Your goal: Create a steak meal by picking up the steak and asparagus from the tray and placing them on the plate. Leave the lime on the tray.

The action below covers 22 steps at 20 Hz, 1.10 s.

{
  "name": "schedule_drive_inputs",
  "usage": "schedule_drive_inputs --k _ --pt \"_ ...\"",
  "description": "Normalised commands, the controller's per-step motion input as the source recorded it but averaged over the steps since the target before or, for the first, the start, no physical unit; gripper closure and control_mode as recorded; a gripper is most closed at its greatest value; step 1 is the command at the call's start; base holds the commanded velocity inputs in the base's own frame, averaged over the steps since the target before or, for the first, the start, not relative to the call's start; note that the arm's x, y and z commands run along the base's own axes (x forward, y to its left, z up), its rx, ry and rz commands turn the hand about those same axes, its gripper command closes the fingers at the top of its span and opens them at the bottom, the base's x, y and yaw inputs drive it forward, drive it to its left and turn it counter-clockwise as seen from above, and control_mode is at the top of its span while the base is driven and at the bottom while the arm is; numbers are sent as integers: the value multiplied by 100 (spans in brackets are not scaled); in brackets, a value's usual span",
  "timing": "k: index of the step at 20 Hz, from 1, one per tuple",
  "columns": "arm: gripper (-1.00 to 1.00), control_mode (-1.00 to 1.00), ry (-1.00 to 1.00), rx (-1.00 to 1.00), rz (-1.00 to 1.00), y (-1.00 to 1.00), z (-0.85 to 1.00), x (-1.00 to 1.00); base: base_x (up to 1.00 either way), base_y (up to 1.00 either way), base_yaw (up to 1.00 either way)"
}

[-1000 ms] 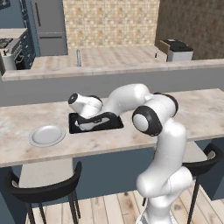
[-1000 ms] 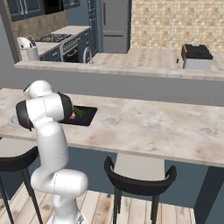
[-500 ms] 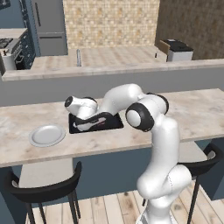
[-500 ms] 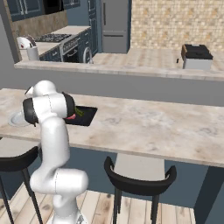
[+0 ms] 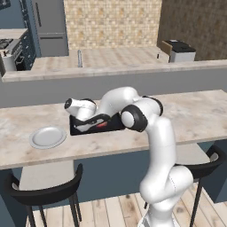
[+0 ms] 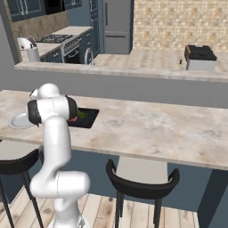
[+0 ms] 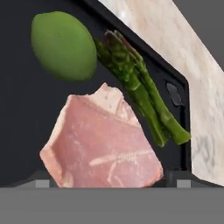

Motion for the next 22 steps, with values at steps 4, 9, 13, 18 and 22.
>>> schedule_drive_inputs --k 4,9,13,18,22 --pt "-100 -100 0 -5 0 0 -31 33 0 0 0" --pt "-100 -100 0 -4 0 0 -30 32 0 0 0" --pt "100 -100 4 -1 0 -3 -23 17 0 0 0" --pt "100 -100 9 0 0 -13 -22 0 0 0 0" --pt "100 -100 7 0 0 -2 -37 -17 0 0 0"
